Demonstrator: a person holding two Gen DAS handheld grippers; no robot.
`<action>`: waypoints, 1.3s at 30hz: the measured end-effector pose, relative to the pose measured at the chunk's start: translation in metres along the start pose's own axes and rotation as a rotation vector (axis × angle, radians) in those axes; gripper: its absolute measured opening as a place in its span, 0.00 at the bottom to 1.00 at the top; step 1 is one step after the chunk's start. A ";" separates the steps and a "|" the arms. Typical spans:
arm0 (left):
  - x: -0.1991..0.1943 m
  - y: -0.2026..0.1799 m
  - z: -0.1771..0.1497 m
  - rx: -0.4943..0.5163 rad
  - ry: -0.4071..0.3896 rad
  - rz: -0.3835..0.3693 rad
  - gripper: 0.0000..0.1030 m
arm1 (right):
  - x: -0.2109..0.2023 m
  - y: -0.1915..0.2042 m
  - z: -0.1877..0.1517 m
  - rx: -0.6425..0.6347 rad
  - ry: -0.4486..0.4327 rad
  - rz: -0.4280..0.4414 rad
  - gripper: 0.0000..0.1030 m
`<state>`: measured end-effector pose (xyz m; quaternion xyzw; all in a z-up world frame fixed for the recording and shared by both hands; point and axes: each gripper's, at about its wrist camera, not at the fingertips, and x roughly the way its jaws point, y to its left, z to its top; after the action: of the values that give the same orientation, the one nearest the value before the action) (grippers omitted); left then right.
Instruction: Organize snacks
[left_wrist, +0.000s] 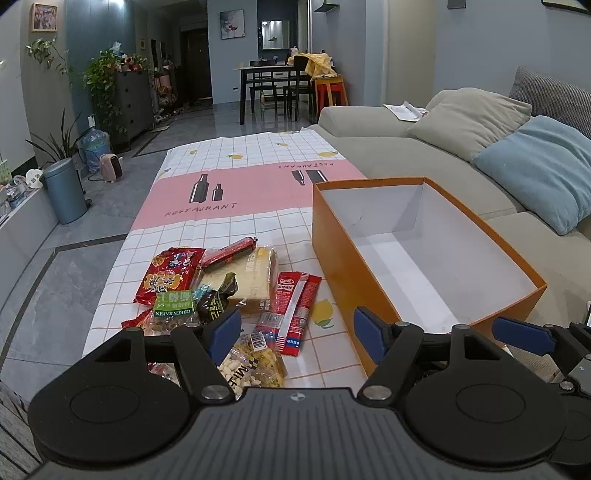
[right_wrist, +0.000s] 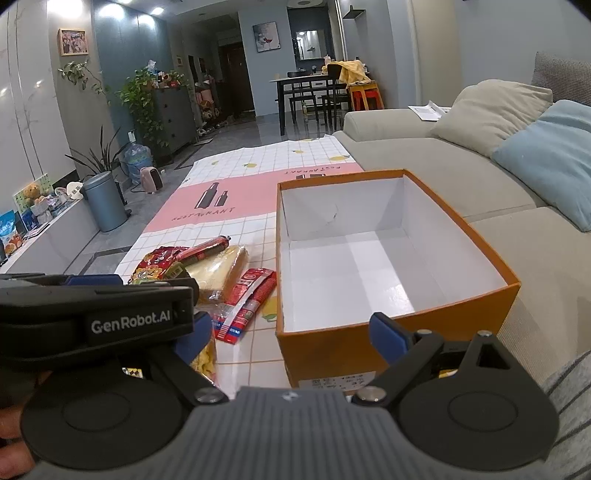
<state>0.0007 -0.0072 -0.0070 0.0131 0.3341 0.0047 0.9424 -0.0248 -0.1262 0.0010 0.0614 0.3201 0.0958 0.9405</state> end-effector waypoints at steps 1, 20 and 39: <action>0.000 0.000 0.000 -0.002 0.001 0.000 0.80 | 0.000 0.000 0.000 0.000 0.001 0.000 0.88; 0.003 0.002 -0.002 -0.017 0.024 -0.004 0.80 | 0.001 0.000 0.000 -0.003 0.008 -0.002 0.88; 0.002 -0.002 -0.003 0.009 0.014 0.001 0.80 | 0.005 0.000 0.000 -0.002 0.021 -0.006 0.88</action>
<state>0.0002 -0.0087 -0.0102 0.0172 0.3405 0.0037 0.9401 -0.0212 -0.1249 -0.0020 0.0587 0.3299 0.0940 0.9375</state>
